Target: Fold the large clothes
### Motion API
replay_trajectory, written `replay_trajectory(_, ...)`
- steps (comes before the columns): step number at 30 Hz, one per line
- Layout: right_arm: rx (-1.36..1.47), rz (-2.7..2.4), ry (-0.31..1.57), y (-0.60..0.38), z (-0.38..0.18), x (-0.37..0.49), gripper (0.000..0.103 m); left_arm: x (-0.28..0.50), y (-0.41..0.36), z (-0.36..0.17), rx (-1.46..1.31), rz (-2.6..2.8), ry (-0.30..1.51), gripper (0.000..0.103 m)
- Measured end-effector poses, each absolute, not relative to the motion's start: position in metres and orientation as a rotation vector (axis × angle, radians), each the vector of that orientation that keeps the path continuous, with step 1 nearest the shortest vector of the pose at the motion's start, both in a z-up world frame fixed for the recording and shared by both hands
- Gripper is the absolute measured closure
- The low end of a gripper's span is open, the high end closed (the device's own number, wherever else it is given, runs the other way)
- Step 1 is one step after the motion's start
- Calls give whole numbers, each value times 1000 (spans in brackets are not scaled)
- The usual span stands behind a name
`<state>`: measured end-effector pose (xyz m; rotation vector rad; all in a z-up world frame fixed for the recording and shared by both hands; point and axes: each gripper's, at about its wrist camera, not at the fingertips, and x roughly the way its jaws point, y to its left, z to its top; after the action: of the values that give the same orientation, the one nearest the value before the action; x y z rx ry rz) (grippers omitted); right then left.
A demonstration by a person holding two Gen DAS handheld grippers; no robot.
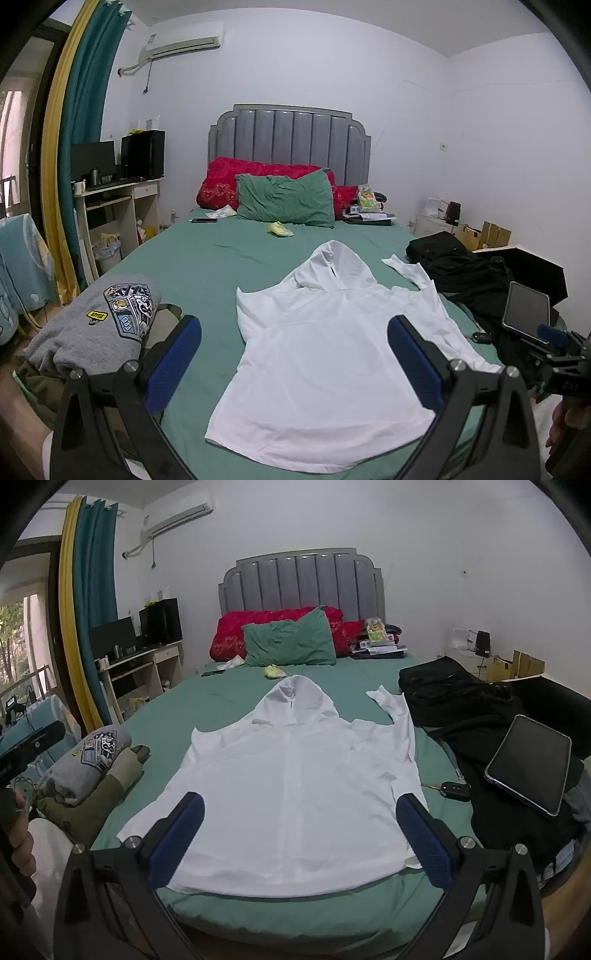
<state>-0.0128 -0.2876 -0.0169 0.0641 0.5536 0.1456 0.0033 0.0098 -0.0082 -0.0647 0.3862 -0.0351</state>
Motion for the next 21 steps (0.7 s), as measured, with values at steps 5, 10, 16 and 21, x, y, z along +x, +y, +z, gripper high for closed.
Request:
replay_trajectory(5, 65, 143, 553, -287, -15, -13, 0, 4, 11, -11, -73, -36, 394, 2)
replay_trajectory(10, 70, 143, 554, -286, -15, -14, 0, 4, 11, -11, -73, -35, 396, 2)
replay_trajectory(16, 72, 144, 555, -286, -15, -15, 0, 4, 12, -11, -73, -37, 394, 2)
replay_trajectory(21, 75, 143, 556, -287, -15, -15, 0, 4, 9, -12, -66, -44, 395, 2)
